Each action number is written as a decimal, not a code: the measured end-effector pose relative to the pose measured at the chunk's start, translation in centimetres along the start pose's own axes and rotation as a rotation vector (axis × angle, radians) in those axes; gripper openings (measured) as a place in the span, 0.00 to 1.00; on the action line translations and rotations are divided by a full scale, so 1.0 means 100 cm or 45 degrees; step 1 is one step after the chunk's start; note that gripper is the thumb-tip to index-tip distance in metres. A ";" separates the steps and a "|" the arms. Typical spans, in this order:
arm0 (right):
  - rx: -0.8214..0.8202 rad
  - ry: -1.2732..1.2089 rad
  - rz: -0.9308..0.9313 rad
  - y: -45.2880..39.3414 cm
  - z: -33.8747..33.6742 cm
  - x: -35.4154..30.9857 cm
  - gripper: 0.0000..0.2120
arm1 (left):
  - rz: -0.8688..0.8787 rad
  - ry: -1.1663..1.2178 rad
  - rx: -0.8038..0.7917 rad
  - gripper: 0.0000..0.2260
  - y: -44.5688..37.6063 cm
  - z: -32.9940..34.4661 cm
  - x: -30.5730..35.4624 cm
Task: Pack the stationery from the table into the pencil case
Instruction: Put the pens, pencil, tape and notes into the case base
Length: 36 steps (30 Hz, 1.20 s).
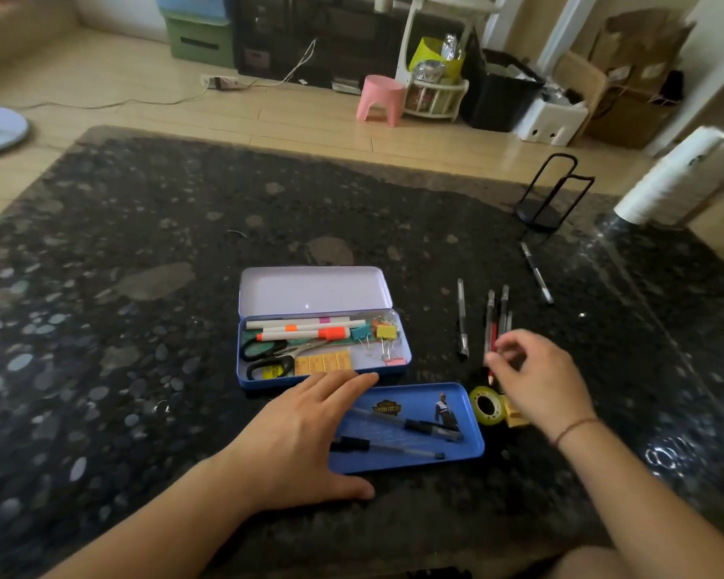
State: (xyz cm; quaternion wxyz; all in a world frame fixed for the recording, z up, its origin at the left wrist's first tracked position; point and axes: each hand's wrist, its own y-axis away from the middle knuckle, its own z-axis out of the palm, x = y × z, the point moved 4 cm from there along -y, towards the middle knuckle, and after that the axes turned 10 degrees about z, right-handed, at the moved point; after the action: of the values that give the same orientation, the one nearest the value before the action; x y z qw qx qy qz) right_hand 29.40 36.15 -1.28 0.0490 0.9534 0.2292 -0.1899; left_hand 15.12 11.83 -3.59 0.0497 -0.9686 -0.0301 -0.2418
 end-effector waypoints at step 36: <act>0.053 -0.198 -0.007 -0.075 -0.015 0.050 0.12 | 0.219 -0.200 0.201 0.14 -0.180 -0.002 0.036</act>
State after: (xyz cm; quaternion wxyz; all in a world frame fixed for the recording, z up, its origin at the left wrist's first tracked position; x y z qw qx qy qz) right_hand 30.60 45.17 -1.86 0.0462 0.9360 0.2234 -0.2681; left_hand 16.68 29.77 -0.23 0.1437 -0.9766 0.0302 -0.1571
